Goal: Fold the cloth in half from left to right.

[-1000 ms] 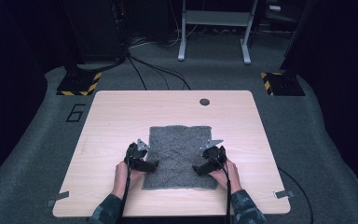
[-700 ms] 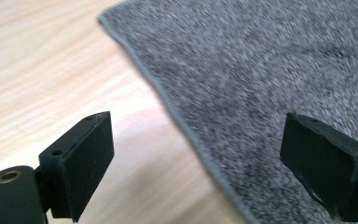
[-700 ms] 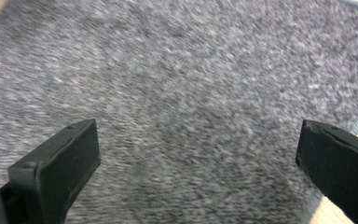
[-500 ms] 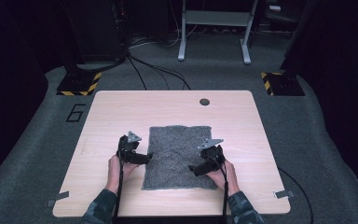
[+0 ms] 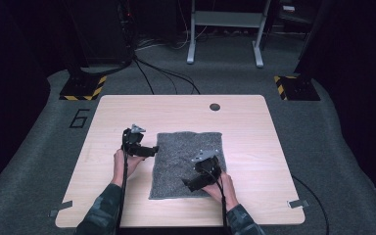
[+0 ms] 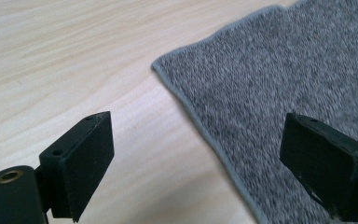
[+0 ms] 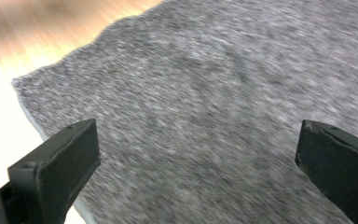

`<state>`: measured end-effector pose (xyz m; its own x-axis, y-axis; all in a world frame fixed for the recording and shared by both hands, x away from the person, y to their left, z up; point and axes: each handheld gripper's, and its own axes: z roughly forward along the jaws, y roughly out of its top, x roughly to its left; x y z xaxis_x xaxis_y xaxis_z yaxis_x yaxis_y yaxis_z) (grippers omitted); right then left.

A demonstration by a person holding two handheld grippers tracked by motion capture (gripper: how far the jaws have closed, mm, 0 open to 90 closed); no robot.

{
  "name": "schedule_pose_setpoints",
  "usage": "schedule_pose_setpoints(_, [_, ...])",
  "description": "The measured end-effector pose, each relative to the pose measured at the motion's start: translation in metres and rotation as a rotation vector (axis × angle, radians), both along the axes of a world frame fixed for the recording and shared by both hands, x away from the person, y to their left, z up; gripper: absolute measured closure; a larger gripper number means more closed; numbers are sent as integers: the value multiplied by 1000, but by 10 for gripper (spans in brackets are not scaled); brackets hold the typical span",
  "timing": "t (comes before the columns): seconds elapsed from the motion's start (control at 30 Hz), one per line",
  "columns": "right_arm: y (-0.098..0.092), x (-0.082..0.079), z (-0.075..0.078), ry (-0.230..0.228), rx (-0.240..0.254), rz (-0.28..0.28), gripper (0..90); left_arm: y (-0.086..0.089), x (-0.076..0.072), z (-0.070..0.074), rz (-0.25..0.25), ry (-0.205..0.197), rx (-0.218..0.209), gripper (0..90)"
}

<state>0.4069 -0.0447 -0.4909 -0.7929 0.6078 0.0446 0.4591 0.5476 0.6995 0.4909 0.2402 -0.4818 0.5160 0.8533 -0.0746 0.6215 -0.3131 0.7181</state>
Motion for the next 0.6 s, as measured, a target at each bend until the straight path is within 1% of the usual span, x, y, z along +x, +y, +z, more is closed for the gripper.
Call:
schedule_pose_setpoints(0.03, [4,-1,0,-4,1,13,0,-1,4,0,5,-8,-4,98])
schedule_pose_setpoints(0.1, [13,-5,0,0,2,30,0,-2,12,-1,-3,5,-9,98])
schedule_pose_setpoints(0.13, [17,-6,0,-7,-2,44,0,-3,16,-2,7,-5,-10,97])
schedule_pose_setpoints(0.17, [22,-8,-1,-8,3,47,0,-4,20,-2,6,3,0,99])
schedule_pose_setpoints(0.2, [27,-10,-1,-9,-1,64,0,-5,26,-4,7,13,-8,98])
schedule_pose_setpoints(0.23, [27,-10,-1,-9,-1,64,0,-5,26,-4,7,13,-8,101])
schedule_pose_setpoints(0.27, [35,-14,-2,-2,-2,75,0,-5,30,-5,9,17,-11,101])
schedule_pose_setpoints(0.3, [47,-20,-4,5,-7,96,0,-8,37,-9,28,14,-19,102])
schedule_pose_setpoints(0.33, [54,-22,-5,7,-10,111,0,-9,41,-10,22,28,-19,109])
schedule_pose_setpoints(0.37, [60,-26,-5,14,-13,118,2,-10,43,-11,24,29,-19,113])
schedule_pose_setpoints(0.4, [65,-27,-6,8,-8,129,5,-11,46,-12,23,40,-29,113])
schedule_pose_setpoints(0.43, [70,-30,-6,7,-4,132,12,-12,48,-13,26,37,-35,116])
schedule_pose_setpoints(0.47, [75,-31,-6,5,-11,147,22,-12,51,-13,21,47,-40,126])
schedule_pose_setpoints(0.5, [81,-34,-7,4,-10,154,36,-14,53,-15,24,40,-46,134])
schedule_pose_setpoints(0.53, [87,-36,-8,-13,-11,168,54,-16,56,-16,23,45,-43,143])
schedule_pose_setpoints(0.57, [92,-38,-9,-14,-20,177,70,-17,59,-18,23,49,-38,143])
schedule_pose_setpoints(0.6, [98,-40,-10,-13,-42,192,102,-19,61,-19,25,46,-36,150])
